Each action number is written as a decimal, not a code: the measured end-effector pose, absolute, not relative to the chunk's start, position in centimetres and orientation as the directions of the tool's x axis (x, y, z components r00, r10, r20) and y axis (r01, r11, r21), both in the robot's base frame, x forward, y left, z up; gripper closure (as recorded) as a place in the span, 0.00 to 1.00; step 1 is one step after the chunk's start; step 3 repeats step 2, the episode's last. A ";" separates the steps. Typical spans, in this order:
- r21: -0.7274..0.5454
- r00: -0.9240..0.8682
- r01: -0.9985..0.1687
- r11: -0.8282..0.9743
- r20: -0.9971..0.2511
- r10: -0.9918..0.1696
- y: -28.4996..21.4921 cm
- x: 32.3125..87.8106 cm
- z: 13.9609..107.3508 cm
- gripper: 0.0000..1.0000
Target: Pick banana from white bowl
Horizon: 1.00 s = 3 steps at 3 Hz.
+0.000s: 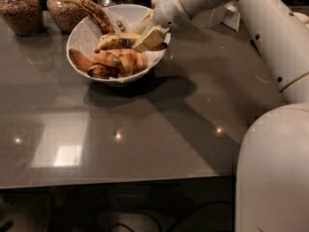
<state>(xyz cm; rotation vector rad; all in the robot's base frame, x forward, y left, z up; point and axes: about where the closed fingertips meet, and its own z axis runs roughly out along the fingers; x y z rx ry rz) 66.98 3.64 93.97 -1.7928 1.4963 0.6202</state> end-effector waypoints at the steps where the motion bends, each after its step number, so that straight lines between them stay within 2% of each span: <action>1: -0.234 0.211 -0.971 -0.045 -0.757 -0.618 1.6 65.3 96.5 1.00; 2: -0.220 0.167 -0.975 0.016 -0.784 -0.598 -1.2 62.3 99.0 1.00; 3: -0.220 0.167 -0.975 0.016 -0.784 -0.598 -1.2 62.3 99.0 1.00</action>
Offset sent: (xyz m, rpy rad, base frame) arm -0.0921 -0.0964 0.0788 0.1059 0.0215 -0.1664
